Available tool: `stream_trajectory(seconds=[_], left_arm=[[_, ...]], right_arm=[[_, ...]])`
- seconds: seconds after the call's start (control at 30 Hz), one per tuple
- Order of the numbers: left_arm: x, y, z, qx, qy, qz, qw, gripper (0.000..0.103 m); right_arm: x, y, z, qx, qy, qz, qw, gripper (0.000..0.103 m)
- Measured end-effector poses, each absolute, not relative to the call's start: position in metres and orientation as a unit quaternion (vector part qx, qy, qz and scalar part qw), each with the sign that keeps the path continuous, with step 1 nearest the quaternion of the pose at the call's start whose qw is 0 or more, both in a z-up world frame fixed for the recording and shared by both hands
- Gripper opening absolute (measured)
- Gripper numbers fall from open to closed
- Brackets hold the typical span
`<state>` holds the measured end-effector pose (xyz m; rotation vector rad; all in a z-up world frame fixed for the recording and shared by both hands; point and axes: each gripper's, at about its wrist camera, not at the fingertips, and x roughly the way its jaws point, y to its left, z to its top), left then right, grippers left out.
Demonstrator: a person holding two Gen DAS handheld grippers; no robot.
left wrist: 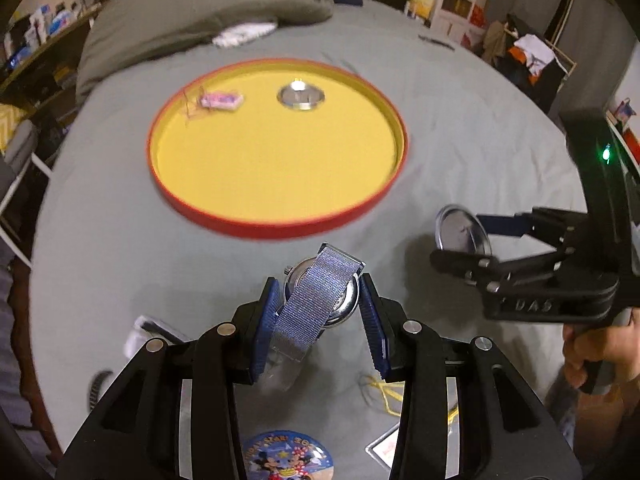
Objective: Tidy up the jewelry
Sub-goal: 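Lift the mesh watch with the left tool while the right tool carries the button to the tray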
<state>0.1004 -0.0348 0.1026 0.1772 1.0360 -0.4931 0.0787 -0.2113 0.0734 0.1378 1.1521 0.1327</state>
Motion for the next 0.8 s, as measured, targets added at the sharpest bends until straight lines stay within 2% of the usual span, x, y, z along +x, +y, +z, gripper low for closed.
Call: stream_trajectory(seconds=[0.4, 0.6, 0.8], left_arm=[[0.131, -0.037, 0.183, 0.054, 0.439, -0.245, 0.863, 0.038], [0.165, -0.041, 0.224, 0.054, 0.407, -0.241, 0.879, 0.038], [0.21, -0.043, 0.216, 0.063, 0.404, -0.226, 0.884, 0.038]], right_arm=[[0.104, -0.211, 0.134, 0.083, 0.487, 0.078, 0.866, 0.07], [0.136, -0.202, 0.137, 0.064, 0.483, 0.074, 0.87, 0.07], [0.184, -0.188, 0.129, 0.036, 0.489, 0.073, 0.868, 0.07]])
